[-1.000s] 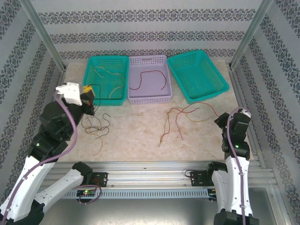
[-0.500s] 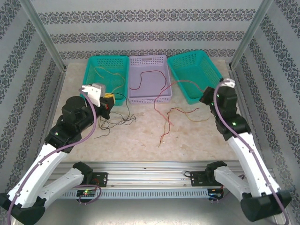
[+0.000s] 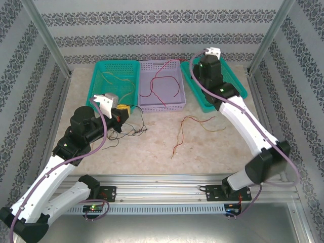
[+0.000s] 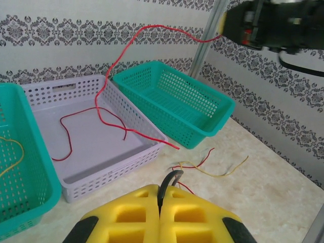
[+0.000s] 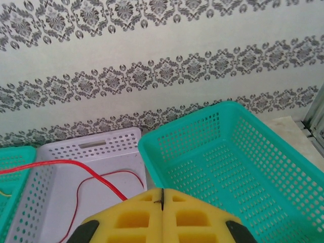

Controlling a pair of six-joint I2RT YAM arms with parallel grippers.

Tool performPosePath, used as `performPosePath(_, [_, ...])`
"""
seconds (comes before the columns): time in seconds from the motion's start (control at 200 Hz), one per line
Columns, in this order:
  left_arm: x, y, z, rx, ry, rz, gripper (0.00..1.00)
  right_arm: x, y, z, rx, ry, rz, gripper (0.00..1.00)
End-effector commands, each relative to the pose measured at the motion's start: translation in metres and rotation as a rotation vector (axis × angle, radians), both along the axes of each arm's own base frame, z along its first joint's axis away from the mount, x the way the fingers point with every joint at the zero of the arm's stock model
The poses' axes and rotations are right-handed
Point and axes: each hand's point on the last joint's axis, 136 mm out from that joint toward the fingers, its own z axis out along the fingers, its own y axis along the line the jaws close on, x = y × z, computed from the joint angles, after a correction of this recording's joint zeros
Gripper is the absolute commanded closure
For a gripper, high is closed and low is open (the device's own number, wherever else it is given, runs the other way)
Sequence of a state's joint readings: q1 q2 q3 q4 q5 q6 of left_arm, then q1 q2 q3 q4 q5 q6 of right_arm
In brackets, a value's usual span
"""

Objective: Untangle the cables

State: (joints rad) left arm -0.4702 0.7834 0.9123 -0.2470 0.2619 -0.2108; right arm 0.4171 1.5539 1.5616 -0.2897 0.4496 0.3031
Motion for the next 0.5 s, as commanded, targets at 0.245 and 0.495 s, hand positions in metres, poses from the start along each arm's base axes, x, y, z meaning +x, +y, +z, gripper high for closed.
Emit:
performPosePath(0.245, [0.001, -0.002, 0.009, -0.021, -0.041, -0.01, 1.0, 0.072, 0.05, -0.023, -0.175, 0.065, 0.003, 1.0])
performPosePath(0.495, [0.002, -0.001, 0.006, -0.007, -0.038, -0.001, 1.0, 0.105, 0.092, -0.079, -0.264, 0.179, 0.044, 1.0])
